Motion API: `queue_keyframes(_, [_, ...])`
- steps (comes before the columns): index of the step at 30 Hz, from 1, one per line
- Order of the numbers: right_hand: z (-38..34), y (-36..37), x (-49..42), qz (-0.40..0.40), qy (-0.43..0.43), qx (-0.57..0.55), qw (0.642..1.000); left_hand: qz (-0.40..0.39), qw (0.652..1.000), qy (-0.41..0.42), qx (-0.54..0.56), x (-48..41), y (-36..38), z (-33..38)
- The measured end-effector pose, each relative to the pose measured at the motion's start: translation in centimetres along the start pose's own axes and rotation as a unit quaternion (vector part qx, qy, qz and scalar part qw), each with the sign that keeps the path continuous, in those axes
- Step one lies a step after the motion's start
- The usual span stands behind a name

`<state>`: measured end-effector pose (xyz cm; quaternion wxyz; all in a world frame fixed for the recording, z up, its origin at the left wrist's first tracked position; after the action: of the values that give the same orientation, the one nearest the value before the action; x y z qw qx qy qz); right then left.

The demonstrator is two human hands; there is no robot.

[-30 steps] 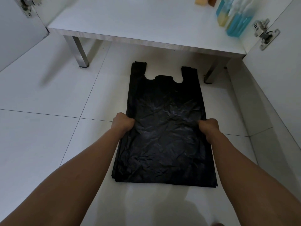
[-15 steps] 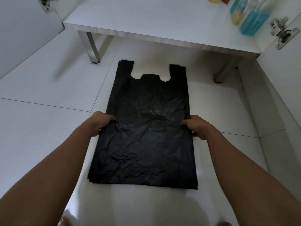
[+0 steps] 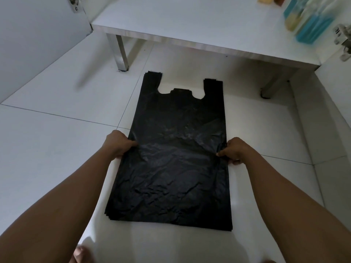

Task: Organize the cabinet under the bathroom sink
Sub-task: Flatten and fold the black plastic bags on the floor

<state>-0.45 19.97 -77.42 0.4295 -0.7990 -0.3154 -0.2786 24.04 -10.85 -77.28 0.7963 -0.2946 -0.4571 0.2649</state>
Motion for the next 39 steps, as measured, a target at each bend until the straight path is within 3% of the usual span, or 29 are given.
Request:
queue_keyframes(7, [0.5,-0.3,-0.2,0.01,-0.016,0.006,1.0,0.0,0.995,-0.003,-0.095,-1.1,-0.4,0.1])
queue_keyframes(11, [0.6,-1.5,-0.4,0.024,0.0,-0.008,1.0,0.06,0.981,-0.01,-0.187,-1.3,-1.6,0.6])
queue_keyframes(18, [-1.2,-3.7,-3.0,0.113,-0.074,-0.029,0.99,0.078,0.974,0.075,-0.201,-4.2,-2.2,4.8])
queue_keyframes(24, [-7.0,-6.4,-6.6,0.118,-0.144,0.016,0.982,0.125,0.953,0.147,-0.233,-8.7,-4.8,11.7])
queue_keyframes(29, [-12.0,-7.4,-11.3,0.133,-0.2,0.007,0.971,0.135,0.952,0.158,-0.224,-15.3,-5.8,15.1])
queue_keyframes(34, [-16.7,-8.5,-16.1,0.134,-0.24,0.092,0.957,0.133,0.963,0.122,-0.198,-20.8,-6.4,17.5])
queue_keyframes(39, [-19.8,-9.4,-19.6,0.071,-0.219,0.28,0.932,0.099,0.954,0.112,-0.26,-23.5,-6.8,19.2])
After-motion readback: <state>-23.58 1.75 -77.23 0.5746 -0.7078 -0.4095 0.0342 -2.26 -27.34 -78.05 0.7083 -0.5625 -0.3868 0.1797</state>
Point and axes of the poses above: each hand's wrist, its own x-axis away from the middle knuckle, its own y-axis out of the palm, z = x × y, the point moved 3 cm from there along -x, towards the middle knuckle, and after that the axes turned 11 degrees about -x, right-handed, at the moved point
